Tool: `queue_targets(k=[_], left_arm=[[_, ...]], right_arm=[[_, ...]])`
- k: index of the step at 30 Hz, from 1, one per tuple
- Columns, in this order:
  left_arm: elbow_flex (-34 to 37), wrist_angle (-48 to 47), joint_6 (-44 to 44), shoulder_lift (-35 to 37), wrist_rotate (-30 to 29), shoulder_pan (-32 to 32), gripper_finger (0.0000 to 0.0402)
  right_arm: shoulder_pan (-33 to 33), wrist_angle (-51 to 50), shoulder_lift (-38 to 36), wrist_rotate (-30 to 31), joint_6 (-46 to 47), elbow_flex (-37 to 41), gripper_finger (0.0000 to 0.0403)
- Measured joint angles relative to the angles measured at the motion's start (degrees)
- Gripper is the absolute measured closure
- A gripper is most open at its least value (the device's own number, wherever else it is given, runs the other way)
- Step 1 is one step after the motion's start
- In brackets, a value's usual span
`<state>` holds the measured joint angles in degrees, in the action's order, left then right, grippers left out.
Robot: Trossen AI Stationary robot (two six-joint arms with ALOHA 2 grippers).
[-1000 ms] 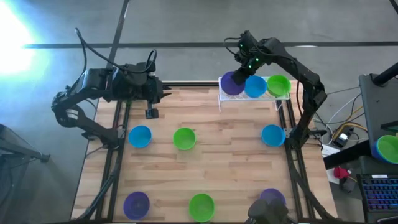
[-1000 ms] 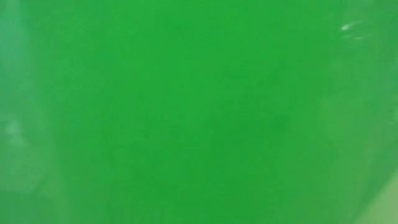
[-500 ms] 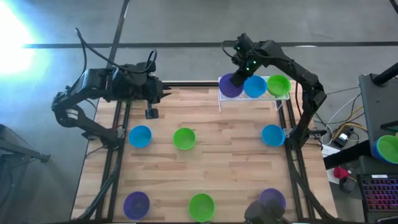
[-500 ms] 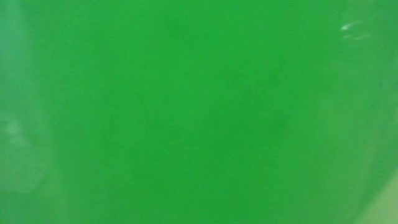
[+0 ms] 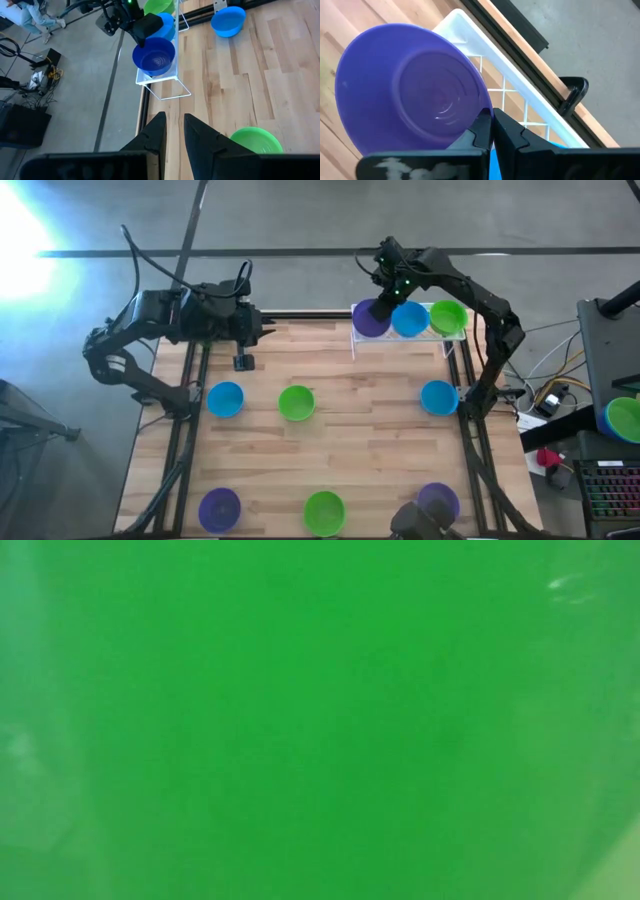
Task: Pick & Place Mini bowls
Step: Put the top violet bowl on the shelf
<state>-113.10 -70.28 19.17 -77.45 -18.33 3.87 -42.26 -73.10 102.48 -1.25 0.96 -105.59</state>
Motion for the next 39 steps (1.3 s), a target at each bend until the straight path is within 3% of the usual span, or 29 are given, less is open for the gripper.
queue_targets(k=[39], left_arm=[[0.0,0.0,-0.1,0.0,0.0,0.0,0.0339]], right_arm=[[0.0,0.2,0.0,0.0,0.6,0.0,0.0394]])
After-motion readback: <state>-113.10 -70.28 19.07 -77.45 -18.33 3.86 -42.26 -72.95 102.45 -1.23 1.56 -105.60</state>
